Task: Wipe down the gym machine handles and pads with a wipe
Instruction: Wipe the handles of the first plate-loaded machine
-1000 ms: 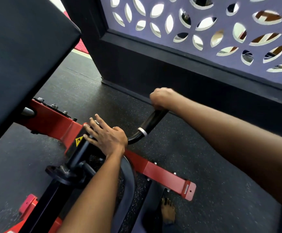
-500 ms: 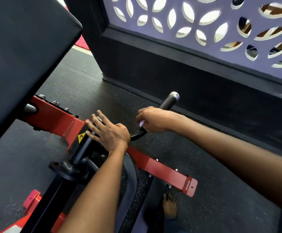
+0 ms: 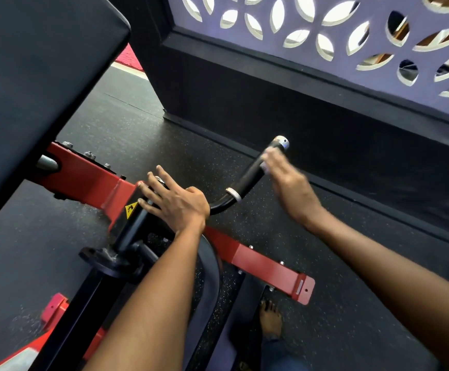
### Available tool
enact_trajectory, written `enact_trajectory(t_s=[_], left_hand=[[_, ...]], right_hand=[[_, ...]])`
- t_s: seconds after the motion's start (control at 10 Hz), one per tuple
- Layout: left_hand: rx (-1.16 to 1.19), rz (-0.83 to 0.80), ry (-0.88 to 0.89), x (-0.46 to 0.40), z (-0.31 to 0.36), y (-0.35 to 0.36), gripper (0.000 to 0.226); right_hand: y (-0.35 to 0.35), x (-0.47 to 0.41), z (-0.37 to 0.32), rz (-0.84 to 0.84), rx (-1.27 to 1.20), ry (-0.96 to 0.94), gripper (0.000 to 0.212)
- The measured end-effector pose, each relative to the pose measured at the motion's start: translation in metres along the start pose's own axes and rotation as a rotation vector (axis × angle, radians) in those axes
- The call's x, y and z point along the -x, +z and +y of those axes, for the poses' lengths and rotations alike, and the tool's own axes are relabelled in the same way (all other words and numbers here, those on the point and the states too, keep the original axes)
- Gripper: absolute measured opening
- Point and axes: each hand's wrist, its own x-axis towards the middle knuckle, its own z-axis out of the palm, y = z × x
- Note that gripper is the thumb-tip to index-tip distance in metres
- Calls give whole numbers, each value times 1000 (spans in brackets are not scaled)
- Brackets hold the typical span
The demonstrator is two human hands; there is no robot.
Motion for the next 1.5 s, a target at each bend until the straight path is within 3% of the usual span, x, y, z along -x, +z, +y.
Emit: enact_trajectory(t_s=[0.1, 0.2, 0.3, 0.4, 0.5, 0.6, 0.7, 0.8, 0.9, 1.0, 1.1, 1.2, 1.3, 1.4, 1.5], left_hand=[[3, 6, 0, 0, 1, 0, 75], [2, 4, 0, 1, 0, 0, 75], [8, 3, 4, 0, 0, 0, 75], [5, -4, 1, 0, 0, 0, 75], [6, -5, 5, 1, 0, -1, 75], [10, -8, 5, 0, 0, -1, 75], [13, -9, 5, 0, 0, -1, 75], [14, -5, 13, 0, -1, -1, 75], [17, -8, 10, -1, -1, 0, 75], [22, -7, 11, -1, -1, 1, 75], [31, -5, 6, -1, -1, 1, 75], [28, -8, 8, -2, -1, 1, 75], [33, 0, 8, -1, -2, 2, 75], [41, 15, 10, -2, -2, 3, 75], [33, 4, 9, -2, -2, 3, 75]], right_hand=[[4, 23, -14, -225, 135, -606, 41], [-2, 9, -3, -6, -60, -127, 37], [-6, -12, 0, 292, -359, 830, 30], [3, -17, -34, 196, -1004, 1281, 20], [-17, -30, -50, 40, -1378, 1432, 22], [-38, -69, -24, 305, -1472, 1416, 27], [-33, -65, -24, 329, -1408, 1410, 25], [-26, -34, -47, -229, -1322, 1422, 20], [-36, -46, -27, -99, -1365, 1412, 31], [-32, -56, -24, 251, -1476, 1339, 20], [-23, -25, -49, -145, -1272, 1223, 17], [-20, -9, -46, 106, -644, 947, 18], [-20, -4, -37, 330, -344, 299, 32], [-3, 14, -15, -206, -10, -422, 42], [-8, -4, 16, -39, -91, -81, 40]])
